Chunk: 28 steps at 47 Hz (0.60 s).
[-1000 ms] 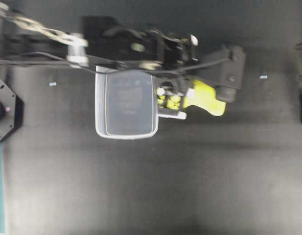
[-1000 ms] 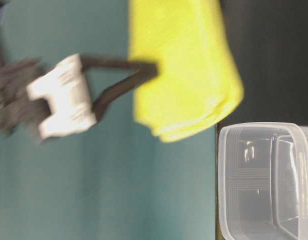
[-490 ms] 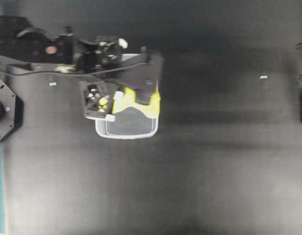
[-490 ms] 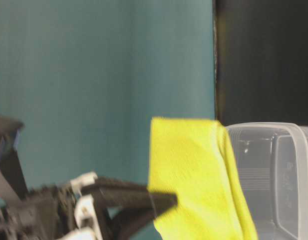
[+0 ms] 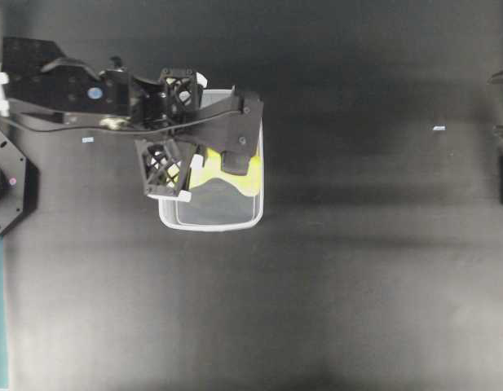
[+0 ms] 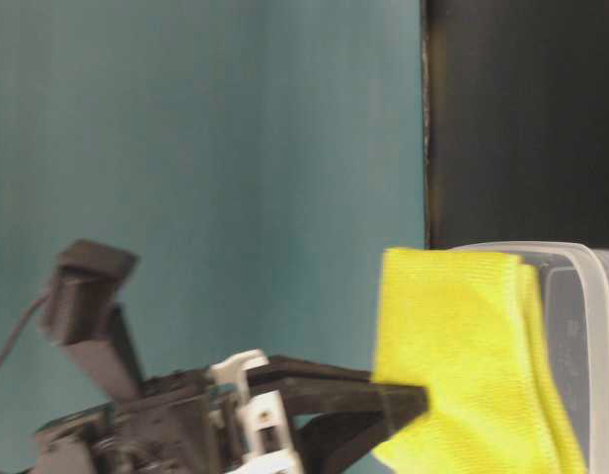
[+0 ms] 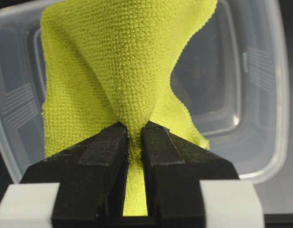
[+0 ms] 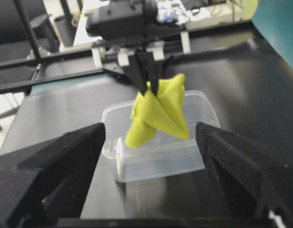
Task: Place the yellow towel into the container with the left arm.
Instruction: 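Lower the towel into the container and open the left gripper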
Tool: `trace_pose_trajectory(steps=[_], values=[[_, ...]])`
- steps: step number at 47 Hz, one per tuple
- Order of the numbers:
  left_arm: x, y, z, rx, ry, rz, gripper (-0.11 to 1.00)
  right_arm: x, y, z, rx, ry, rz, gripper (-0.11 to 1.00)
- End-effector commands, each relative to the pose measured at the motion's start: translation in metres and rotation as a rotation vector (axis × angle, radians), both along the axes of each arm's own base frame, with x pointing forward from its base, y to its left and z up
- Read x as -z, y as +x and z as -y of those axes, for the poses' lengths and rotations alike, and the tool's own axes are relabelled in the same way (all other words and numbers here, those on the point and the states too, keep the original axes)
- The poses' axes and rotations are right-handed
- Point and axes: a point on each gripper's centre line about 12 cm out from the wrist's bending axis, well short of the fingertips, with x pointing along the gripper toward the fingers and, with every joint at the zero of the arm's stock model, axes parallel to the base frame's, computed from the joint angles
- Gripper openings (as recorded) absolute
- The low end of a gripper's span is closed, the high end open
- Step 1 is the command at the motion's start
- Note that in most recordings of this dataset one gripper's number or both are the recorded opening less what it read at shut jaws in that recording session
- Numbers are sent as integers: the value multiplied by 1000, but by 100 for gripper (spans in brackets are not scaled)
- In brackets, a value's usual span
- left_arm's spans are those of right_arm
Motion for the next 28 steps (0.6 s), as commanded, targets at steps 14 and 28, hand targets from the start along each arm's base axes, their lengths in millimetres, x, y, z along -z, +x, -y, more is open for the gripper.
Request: trace_pose_trajectory(steps=[14, 28], values=[[18, 3, -1, 2, 1, 18, 7, -1, 1, 0, 1, 3, 2, 75], [14, 1, -6, -17, 1, 19, 77, 8, 1, 0, 1, 7, -16, 75]])
